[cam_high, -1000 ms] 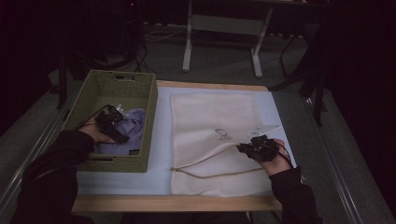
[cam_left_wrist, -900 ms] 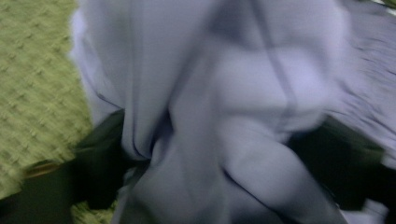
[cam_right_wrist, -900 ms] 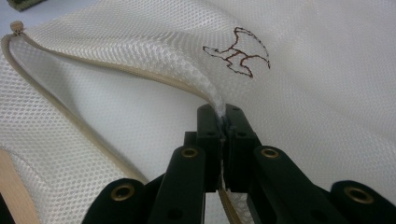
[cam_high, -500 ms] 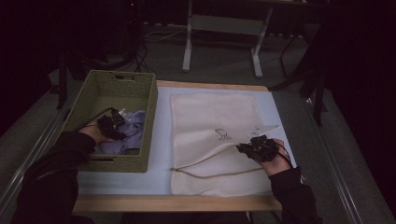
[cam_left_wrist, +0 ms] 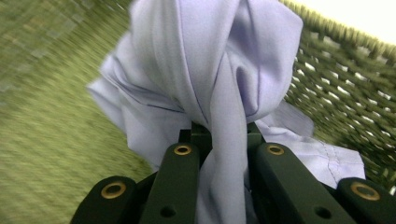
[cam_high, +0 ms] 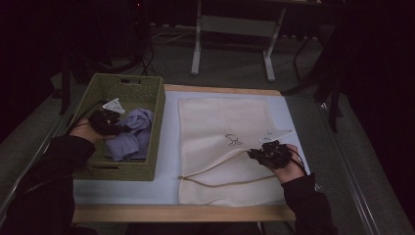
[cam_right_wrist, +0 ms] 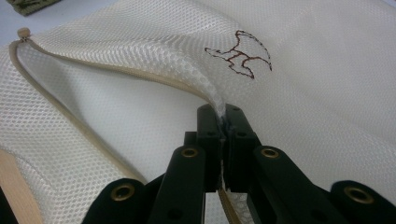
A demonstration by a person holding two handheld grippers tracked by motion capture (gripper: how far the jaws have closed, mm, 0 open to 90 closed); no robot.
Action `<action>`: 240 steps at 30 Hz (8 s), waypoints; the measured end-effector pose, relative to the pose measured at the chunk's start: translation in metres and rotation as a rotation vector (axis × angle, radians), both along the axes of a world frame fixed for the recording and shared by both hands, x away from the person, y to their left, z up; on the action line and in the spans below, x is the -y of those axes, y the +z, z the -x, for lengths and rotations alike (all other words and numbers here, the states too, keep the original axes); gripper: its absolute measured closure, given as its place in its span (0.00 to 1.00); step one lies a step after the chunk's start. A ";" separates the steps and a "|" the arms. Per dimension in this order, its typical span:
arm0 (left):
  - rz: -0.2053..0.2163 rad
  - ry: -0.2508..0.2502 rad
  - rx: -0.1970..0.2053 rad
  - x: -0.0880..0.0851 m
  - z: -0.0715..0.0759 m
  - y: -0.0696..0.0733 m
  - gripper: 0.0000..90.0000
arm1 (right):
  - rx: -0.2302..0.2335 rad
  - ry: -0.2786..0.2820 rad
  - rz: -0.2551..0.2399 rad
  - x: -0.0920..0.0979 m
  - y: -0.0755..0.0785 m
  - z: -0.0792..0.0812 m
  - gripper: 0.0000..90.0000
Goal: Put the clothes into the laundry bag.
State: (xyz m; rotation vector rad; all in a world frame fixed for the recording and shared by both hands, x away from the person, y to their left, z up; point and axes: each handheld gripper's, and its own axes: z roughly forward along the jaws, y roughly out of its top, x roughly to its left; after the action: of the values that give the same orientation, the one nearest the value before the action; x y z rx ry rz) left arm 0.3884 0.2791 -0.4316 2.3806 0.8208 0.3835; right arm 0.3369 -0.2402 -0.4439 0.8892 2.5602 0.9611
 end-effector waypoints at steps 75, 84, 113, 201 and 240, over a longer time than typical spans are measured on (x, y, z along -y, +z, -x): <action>0.723 -0.295 0.317 0.081 0.100 0.118 0.93 | 0.039 0.002 -0.021 -0.010 0.020 -0.005 0.97; 0.685 -0.325 0.257 0.122 0.108 0.109 0.93 | 0.043 -0.003 -0.028 -0.011 0.022 -0.007 0.97; 0.615 -0.455 0.105 0.238 0.117 0.054 0.93 | 0.039 -0.016 -0.047 -0.010 0.023 -0.006 0.97; 0.071 -0.291 0.070 0.328 0.123 -0.094 0.20 | 0.036 -0.004 -0.100 -0.017 0.033 0.004 0.97; -0.040 -0.144 0.245 0.341 0.094 -0.089 0.69 | 0.029 0.006 -0.093 -0.023 0.035 0.004 0.97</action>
State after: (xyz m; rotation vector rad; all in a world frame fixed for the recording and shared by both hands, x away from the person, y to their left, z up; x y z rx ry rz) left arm 0.2942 -0.0616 -0.5210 2.3516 0.5319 0.6228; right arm 0.3327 -0.2172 -0.4085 0.8864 2.5133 1.0951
